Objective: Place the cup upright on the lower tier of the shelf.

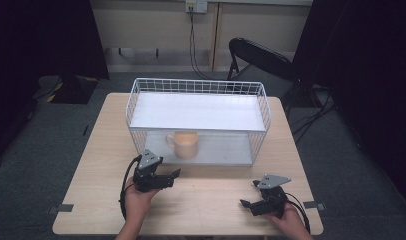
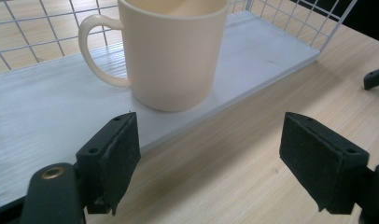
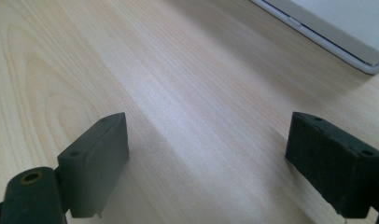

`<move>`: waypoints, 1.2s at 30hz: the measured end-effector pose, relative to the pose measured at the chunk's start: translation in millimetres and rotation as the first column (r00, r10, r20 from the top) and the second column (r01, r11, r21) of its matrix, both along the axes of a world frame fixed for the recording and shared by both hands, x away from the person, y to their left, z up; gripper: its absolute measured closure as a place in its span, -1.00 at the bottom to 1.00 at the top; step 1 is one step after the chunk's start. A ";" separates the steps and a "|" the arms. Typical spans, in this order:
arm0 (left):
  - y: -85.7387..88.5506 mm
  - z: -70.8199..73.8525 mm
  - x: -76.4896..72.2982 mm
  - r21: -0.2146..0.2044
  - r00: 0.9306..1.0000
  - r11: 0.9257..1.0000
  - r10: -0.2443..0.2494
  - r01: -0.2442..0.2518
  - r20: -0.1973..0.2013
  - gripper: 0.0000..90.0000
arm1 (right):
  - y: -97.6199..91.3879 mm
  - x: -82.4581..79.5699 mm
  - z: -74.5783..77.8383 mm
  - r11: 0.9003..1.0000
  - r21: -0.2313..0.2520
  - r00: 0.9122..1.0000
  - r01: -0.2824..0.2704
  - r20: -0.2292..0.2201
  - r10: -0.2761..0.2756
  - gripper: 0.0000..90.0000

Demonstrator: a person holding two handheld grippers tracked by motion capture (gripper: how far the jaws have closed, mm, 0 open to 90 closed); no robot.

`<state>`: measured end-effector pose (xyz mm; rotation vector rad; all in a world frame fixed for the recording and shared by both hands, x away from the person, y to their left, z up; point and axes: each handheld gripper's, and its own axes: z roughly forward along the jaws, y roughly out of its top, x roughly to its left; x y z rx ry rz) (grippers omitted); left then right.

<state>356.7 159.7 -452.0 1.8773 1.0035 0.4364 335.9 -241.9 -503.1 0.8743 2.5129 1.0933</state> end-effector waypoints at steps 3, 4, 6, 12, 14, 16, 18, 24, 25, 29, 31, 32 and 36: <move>4.4 -0.4 -2.2 -0.004 1.000 1.000 -0.002 0.002 0.002 -0.56 | 0.0 -0.1 0.0 1.000 0.000 1.000 0.001 -0.001 -0.001 -0.72; 7.7 -0.6 -3.2 0.003 1.000 1.000 -0.004 0.004 0.005 -0.56 | 0.0 0.0 0.0 1.000 0.000 1.000 0.000 0.000 0.000 -0.72; 9.0 -1.0 -3.9 0.002 1.000 1.000 -0.004 0.004 0.005 -0.55 | 0.0 0.0 0.0 1.000 0.000 1.000 0.000 0.000 0.000 -0.72; 20.9 -4.6 -7.6 -0.009 1.000 1.000 -0.013 0.013 0.000 -0.54 | 0.0 0.0 0.0 1.000 0.000 1.000 0.000 0.000 0.000 -0.72; 22.9 -5.0 -8.5 -0.008 1.000 1.000 -0.015 0.015 0.000 -0.54 | 0.0 0.0 0.0 1.000 0.001 1.000 0.000 -0.001 0.000 -0.72; 26.3 -5.9 -9.9 -0.004 1.000 1.000 -0.016 0.016 -0.005 -0.54 | 0.0 -0.1 0.0 1.000 0.000 1.000 0.001 0.000 -0.001 -0.72; 31.5 -6.8 -11.5 0.001 1.000 1.000 -0.019 0.019 -0.007 -0.55 | 0.0 0.0 0.0 1.000 0.000 1.000 0.000 0.000 0.000 -0.72; 44.1 -9.0 -15.1 -0.006 1.000 1.000 -0.007 0.007 -0.014 -0.55 | 0.0 0.0 0.0 1.000 0.000 1.000 0.000 0.000 0.000 -0.72; 44.1 -9.0 -15.1 -0.006 1.000 1.000 -0.007 0.007 -0.014 -0.55 | 0.0 0.0 0.0 1.000 0.000 1.000 0.000 0.000 0.000 -0.72; 52.9 -10.5 -17.7 -0.005 1.000 1.000 0.000 0.000 -0.016 -0.55 | 0.0 0.0 0.0 1.000 0.000 1.000 0.000 0.000 0.000 -0.72; 56.3 -11.0 -19.3 0.000 1.000 1.000 0.001 -0.001 -0.015 -0.55 | 0.0 0.0 0.0 1.000 0.000 1.000 0.000 0.000 0.000 -0.72; 57.9 -11.3 -19.9 0.001 1.000 1.000 0.002 -0.002 -0.015 -0.55 | 0.1 -0.1 0.0 1.000 0.000 1.000 0.001 0.000 -0.001 -0.72; 63.7 -12.1 -22.5 0.003 1.000 1.000 0.002 -0.002 -0.019 -0.55 | 0.0 0.0 0.0 1.000 0.000 1.000 0.000 0.000 0.000 -0.72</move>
